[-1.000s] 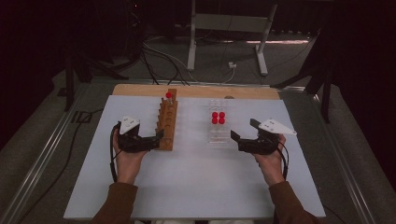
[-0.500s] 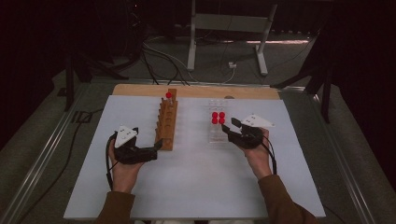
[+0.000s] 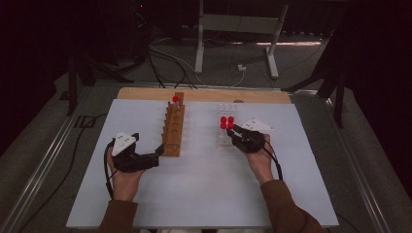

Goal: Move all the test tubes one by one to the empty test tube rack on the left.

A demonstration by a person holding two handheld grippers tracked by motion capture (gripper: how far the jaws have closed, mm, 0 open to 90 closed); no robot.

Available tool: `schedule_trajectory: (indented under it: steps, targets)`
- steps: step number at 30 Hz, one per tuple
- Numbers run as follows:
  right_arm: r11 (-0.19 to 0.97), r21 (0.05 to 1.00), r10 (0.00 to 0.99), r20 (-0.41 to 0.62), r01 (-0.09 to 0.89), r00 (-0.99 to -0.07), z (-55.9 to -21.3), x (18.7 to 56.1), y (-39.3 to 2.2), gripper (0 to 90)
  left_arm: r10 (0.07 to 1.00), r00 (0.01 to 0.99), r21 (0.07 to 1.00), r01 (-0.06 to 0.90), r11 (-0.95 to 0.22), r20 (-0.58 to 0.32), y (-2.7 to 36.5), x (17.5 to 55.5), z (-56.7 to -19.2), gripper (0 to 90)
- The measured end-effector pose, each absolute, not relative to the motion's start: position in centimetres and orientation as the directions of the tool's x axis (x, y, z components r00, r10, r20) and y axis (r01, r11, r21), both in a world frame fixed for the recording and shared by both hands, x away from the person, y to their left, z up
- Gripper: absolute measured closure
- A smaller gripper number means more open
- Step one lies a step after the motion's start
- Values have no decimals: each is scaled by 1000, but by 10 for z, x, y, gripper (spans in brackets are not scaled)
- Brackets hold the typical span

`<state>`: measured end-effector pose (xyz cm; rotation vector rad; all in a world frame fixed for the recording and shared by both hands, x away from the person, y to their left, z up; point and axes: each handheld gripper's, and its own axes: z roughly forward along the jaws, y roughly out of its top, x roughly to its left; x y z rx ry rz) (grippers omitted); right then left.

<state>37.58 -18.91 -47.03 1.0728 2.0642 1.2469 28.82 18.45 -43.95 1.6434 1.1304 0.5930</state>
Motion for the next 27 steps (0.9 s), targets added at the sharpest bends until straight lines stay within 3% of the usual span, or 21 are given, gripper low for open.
schedule_trajectory:
  steps: [10, 27]
  targets:
    - [286, 888, 820, -33, 359, -571, -474, 378, -186, 736, 890, 431, 918, 395, -39, -147, 188, 288, -441, 6]
    - [231, 918, 817, -4, 322, -577, -443, 371, -194, 744, 891, 431, 919, 391, -40, -145, 188, 288, -442, 6]
